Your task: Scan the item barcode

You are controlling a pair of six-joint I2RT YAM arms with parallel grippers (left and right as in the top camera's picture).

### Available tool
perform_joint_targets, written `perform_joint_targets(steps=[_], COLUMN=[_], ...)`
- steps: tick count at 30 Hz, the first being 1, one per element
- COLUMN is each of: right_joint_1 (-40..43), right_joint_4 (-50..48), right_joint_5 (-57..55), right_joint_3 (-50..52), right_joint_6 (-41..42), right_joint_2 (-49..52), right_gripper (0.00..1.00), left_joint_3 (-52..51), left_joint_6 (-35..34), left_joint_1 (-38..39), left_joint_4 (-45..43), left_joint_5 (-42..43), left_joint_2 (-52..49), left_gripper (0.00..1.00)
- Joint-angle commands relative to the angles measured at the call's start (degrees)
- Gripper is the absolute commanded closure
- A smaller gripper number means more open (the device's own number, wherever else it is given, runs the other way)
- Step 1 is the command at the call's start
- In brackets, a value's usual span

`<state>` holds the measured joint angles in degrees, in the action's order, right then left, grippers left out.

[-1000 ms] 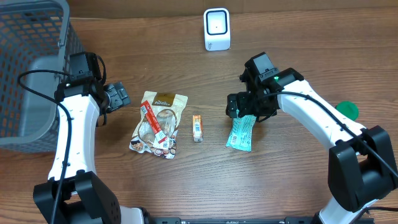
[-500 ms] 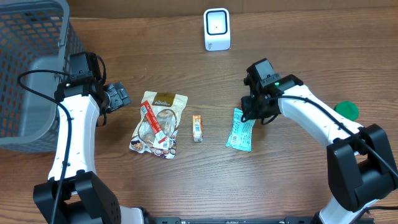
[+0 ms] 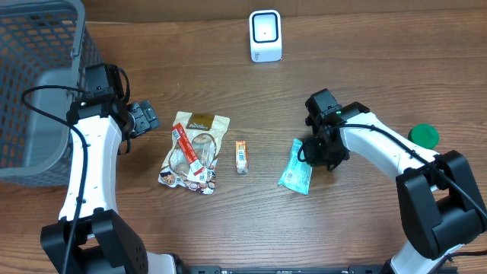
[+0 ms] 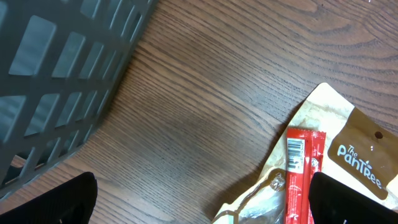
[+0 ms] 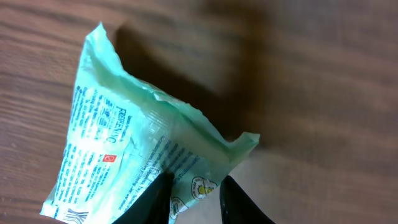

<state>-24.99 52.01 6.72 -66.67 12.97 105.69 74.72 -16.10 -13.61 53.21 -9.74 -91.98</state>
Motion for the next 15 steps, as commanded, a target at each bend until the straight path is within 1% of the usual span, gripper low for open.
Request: perform_joint_targets(steps=[1,4,8,12,13,15], right_joint_1=[0.3,0.3,0.3,0.3,0.3,-0.2], right_joint_4=[2.7,5.3,7.4,10.1,11.3,13.4], right_joint_5=[2.6,7.8,7.9,7.9,7.9,7.9], right_joint_3=[0.3,-1.2,-4.7,-5.1,-4.9,-4.7], right_joint_6=[3.8,3.8,3.7,3.7,3.8,3.7], right_joint_2=[-1.1,-1.1,-1.4,-1.4,-1.4,-1.4], right_gripper=[0.69,0.66,0.65,0.66,0.66,0.74], left_joint_3=[0.3,0.3,0.3,0.3,0.3,0.3], left_joint_6=[0.7,0.7,0.7,0.7,0.7,0.7], left_joint_1=[0.1,0.1,0.1,0.1,0.1,0.1], left_joint_4=[0.1,0.1,0.1,0.1,0.1,0.1], left_joint_5=[-0.8,-0.8,-0.8,-0.8,-0.8,-0.8], left_joint_2=[0.5,0.5,0.5,0.5,0.5,0.5], left_gripper=[0.00,0.00,0.00,0.00,0.00,0.00])
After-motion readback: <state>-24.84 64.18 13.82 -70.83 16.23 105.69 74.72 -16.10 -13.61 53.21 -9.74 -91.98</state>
